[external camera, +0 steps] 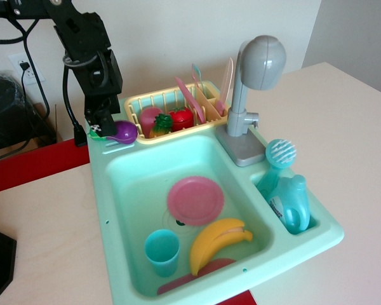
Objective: Put eggplant on plate
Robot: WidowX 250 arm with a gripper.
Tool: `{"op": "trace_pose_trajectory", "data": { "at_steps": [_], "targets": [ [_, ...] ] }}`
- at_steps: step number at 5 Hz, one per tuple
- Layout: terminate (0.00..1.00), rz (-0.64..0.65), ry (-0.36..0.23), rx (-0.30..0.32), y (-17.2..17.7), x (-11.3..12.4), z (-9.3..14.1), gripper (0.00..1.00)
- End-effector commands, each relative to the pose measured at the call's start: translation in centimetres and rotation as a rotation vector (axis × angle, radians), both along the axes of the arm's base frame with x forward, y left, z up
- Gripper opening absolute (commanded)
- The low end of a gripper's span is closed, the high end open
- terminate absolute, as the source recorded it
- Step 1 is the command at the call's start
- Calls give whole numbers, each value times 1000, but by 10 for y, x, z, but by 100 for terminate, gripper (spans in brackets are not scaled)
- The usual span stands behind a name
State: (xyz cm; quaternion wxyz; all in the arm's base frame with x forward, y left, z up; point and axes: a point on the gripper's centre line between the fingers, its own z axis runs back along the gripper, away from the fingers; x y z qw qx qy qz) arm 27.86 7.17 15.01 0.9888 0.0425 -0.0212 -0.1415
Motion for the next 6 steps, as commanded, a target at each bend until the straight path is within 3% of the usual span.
{"op": "trace_pose_trajectory", "data": {
  "at_steps": [1,2,3,4,5,6],
  "targets": [
    [0,-2,-2,26,-1,1,-10,100],
    [0,-5,5,26,-1,0,-18,100],
    [0,13,-32,49,0,-1,-24,0],
    [0,18,-50,58,1,-2,-22,0],
    [0,12,-112,85,-2,0,-19,0],
    [0,-42,-189,76,-15,21,-10,0]
  ]
}}
